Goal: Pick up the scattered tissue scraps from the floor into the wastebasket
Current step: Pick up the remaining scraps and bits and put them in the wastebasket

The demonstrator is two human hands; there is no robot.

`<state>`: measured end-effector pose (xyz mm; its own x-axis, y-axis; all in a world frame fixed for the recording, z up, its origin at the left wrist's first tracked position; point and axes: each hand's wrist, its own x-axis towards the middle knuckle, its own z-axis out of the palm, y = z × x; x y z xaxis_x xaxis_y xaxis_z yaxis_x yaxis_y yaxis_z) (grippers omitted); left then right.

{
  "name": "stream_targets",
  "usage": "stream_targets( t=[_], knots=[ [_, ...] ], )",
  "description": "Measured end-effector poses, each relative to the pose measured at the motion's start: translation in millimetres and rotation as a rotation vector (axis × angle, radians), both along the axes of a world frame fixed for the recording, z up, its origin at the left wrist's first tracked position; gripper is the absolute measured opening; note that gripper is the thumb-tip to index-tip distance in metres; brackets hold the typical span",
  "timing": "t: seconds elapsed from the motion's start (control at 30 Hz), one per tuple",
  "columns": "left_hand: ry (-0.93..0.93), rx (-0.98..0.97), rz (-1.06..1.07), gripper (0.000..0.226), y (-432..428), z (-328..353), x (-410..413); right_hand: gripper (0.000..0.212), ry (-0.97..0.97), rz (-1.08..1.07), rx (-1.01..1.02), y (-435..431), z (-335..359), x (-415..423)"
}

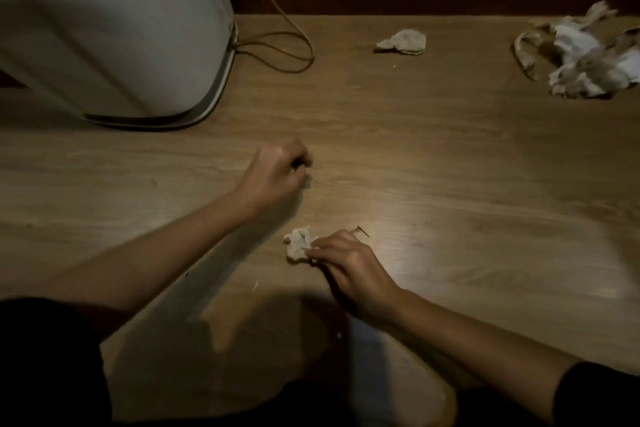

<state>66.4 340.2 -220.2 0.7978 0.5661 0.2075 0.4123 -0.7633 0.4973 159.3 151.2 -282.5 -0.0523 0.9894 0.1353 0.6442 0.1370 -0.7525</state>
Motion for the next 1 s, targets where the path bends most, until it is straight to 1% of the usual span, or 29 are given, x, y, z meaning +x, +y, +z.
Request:
stream_targets(
  t=[0.1, 0.2, 0.23, 0.3, 0.33, 0.37, 0.4, 0.47, 0.57, 0.7, 0.77, 0.83, 0.9, 0.93, 1.0],
  knots=[
    [-0.013, -0.062, 0.13, 0.013, -35.8, -21.7, -55.8, 0.027, -0.01, 0.043, 0.015, -12.7, -7.6, -7.6],
    [0.027, -0.097, 0.217, 0.014, -69.7, -36.9, -105.4, 0.023, -0.042, 0.106, 0.058, -18.0, -10.8, -15.5],
    [0.042, -0.103, 0.24, 0.014, -79.2, -41.6, -117.4, 0.026, -0.095, 0.162, 0.064, -19.7, -13.9, -18.5],
    [0.065, -0.101, 0.259, 0.011, -94.4, -52.2, -134.5, 0.041, -0.244, 0.28, 0.062, -21.7, -20.6, -21.6],
    [0.08, -0.084, 0.239, 0.009, -101.5, -56.6, -140.1, 0.041, -0.283, 0.303, 0.073, -21.4, -23.4, -21.6],
    [0.109, -0.073, 0.214, 0.017, -108.0, -60.2, -143.8, 0.036, -0.293, 0.306, 0.083, -20.1, -25.1, -21.1],
    [0.137, -0.063, 0.177, 0.026, -112.8, -64.6, -147.0, 0.029, -0.287, 0.309, 0.1, -17.8, -26.2, -20.0],
    [0.169, -0.056, 0.13, 0.032, -118.1, -68.9, -151.4, 0.022, -0.277, 0.344, 0.126, -10.7, -26.5, -16.3],
    [0.187, -0.023, 0.058, 0.031, -120.6, -71.2, -154.9, 0.016, -0.221, 0.374, 0.118, -3.0, -21.4, -9.4],
    [0.232, 0.091, -0.037, 0.024, -114.9, -75.4, -152.5, 0.014, -0.053, 0.204, 0.027, -13.6, -10.9, 6.0],
    [0.223, 0.128, -0.04, 0.022, -108.8, -76.5, -150.8, 0.013, -0.025, 0.201, 0.009, -33.3, -6.7, 8.7],
    [0.207, 0.151, 0.007, 0.021, -96.1, -76.1, -150.1, 0.015, -0.035, 0.284, 0.015, -59.7, -6.1, 5.5],
    [0.212, 0.158, 0.045, 0.022, -79.9, -73.5, -149.6, 0.022, -0.103, 0.426, 0.032, -82.7, -12.9, -0.2],
    [0.213, 0.164, 0.055, 0.023, -72.0, -71.9, -149.5, 0.024, -0.152, 0.48, 0.04, -87.9, -17.3, -1.5],
    [0.208, 0.189, 0.079, 0.024, -60.8, -68.6, -151.3, 0.024, -0.21, 0.522, 0.064, -84.7, -23.3, -1.4]
  ],
)
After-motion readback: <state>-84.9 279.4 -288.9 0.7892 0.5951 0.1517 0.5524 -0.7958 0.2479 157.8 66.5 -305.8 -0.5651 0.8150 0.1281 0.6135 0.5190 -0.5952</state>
